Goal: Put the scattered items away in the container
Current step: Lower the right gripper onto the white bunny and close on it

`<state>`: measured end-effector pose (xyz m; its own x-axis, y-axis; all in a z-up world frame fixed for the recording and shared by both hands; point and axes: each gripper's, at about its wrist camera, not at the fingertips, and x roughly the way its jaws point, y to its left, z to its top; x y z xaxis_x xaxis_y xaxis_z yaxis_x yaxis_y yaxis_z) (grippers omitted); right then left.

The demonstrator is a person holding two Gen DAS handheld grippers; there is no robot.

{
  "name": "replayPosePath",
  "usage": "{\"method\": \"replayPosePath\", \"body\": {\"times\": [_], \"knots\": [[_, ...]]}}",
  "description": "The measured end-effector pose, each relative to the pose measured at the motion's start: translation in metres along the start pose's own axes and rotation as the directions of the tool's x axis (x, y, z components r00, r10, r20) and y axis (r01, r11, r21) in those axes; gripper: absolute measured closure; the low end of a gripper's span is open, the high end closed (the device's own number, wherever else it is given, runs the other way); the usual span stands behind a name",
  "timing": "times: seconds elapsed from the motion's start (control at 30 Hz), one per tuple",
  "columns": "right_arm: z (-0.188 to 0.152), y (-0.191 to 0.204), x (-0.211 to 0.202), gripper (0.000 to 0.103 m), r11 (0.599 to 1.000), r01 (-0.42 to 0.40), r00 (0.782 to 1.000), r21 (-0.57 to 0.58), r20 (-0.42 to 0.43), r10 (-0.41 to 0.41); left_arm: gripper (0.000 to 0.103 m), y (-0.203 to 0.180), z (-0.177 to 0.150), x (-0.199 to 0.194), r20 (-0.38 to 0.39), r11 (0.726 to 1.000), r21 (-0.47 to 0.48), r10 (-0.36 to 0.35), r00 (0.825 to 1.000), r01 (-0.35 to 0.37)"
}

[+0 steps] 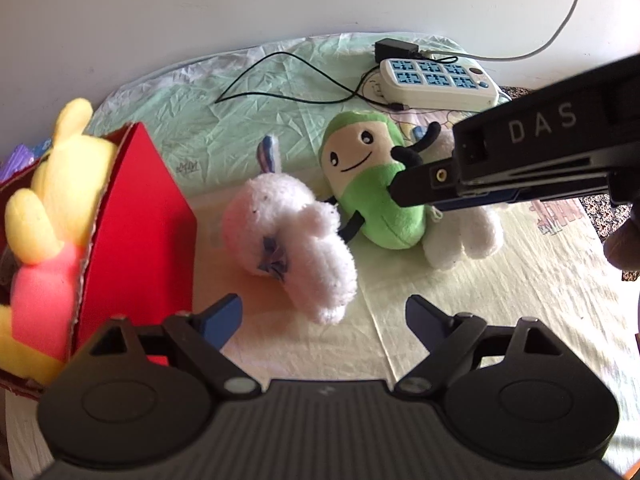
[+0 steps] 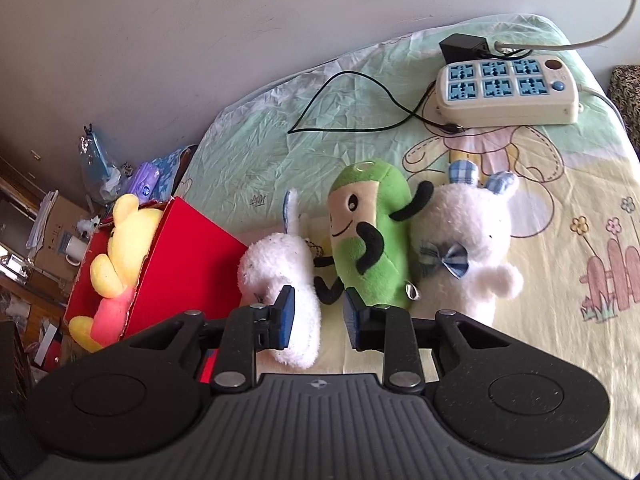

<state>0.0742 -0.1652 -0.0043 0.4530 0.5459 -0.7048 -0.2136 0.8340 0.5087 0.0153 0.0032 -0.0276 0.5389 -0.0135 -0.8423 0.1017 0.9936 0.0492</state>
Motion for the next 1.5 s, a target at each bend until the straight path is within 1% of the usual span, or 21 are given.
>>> {"method": "replayPosePath", "body": {"times": [0.03, 0.17, 0.3, 0.4, 0.5, 0.63, 0.77, 0.9, 0.97, 1.03, 1.1, 1.23, 1.37, 1.43, 1.5], "knots": [[0.001, 0.0, 0.003, 0.07, 1.0, -0.002, 1.0, -0.002, -0.006, 0.002, 0.015, 0.001, 0.0, 0.002, -0.003, 1.0, -0.004, 0.003, 1.0, -0.003], [0.004, 0.002, 0.011, 0.07, 1.0, -0.01, 1.0, -0.013, -0.018, 0.009, 0.015, 0.005, 0.001, 0.009, -0.006, 1.0, -0.018, 0.009, 1.0, -0.009], [0.01, 0.003, 0.016, 0.069, 1.0, -0.014, 1.0, -0.022, -0.014, 0.014, 0.015, 0.005, 0.001, 0.014, -0.003, 1.0, -0.021, -0.004, 1.0, 0.004], [0.012, 0.004, 0.021, 0.067, 0.999, -0.014, 1.0, -0.03, -0.016, 0.014, 0.015, 0.0, 0.001, 0.015, 0.019, 1.0, 0.017, -0.015, 1.0, 0.015], [0.012, 0.006, 0.022, 0.066, 0.999, -0.018, 1.0, -0.042, -0.019, 0.017, 0.015, -0.006, 0.0, 0.022, 0.005, 0.998, 0.055, -0.007, 1.0, 0.007], [0.011, 0.005, 0.024, 0.059, 0.999, -0.045, 0.999, -0.029, -0.03, 0.044, 0.015, -0.006, 0.001, 0.031, -0.019, 0.998, 0.056, -0.012, 1.0, 0.013], [0.015, 0.017, 0.03, 0.058, 0.995, -0.061, 0.997, -0.083, -0.041, 0.058, 0.015, -0.006, 0.003, 0.04, -0.002, 0.996, 0.083, 0.023, 1.0, -0.023], [0.017, 0.028, 0.036, 0.054, 0.987, -0.079, 0.996, -0.139, -0.056, 0.071, 0.015, -0.002, 0.003, 0.048, -0.012, 0.998, 0.064, 0.015, 1.0, -0.014], [0.017, 0.032, 0.043, 0.054, 0.984, -0.084, 0.994, -0.158, -0.075, 0.073, 0.018, -0.001, 0.003, 0.048, -0.007, 0.998, 0.058, 0.013, 1.0, -0.012], [0.018, 0.034, 0.051, 0.054, 0.982, -0.086, 0.993, -0.169, -0.094, 0.071, 0.025, 0.0, 0.003, 0.049, -0.004, 0.998, 0.061, 0.012, 1.0, -0.011], [0.02, 0.036, 0.057, 0.054, 0.98, -0.083, 0.992, -0.18, -0.105, 0.065, 0.029, 0.001, 0.003, 0.051, -0.005, 0.998, 0.064, 0.009, 1.0, -0.009], [0.023, 0.037, 0.062, 0.054, 0.979, -0.09, 0.991, -0.182, -0.115, 0.07, 0.031, 0.007, 0.0, 0.052, -0.009, 0.998, 0.056, -0.005, 1.0, 0.006], [0.025, 0.034, 0.064, 0.053, 0.982, -0.095, 0.99, -0.164, -0.117, 0.076, 0.03, 0.011, 0.002, 0.052, -0.003, 0.999, 0.048, -0.024, 1.0, 0.024], [0.025, 0.033, 0.066, 0.052, 0.983, -0.101, 0.989, -0.152, -0.125, 0.082, 0.024, 0.01, 0.003, 0.05, 0.007, 0.998, 0.053, -0.028, 1.0, 0.028], [0.024, 0.032, 0.07, 0.052, 0.984, -0.104, 0.987, -0.143, -0.14, 0.084, 0.021, 0.007, 0.004, 0.05, 0.018, 0.998, 0.065, -0.016, 1.0, 0.014]]}}
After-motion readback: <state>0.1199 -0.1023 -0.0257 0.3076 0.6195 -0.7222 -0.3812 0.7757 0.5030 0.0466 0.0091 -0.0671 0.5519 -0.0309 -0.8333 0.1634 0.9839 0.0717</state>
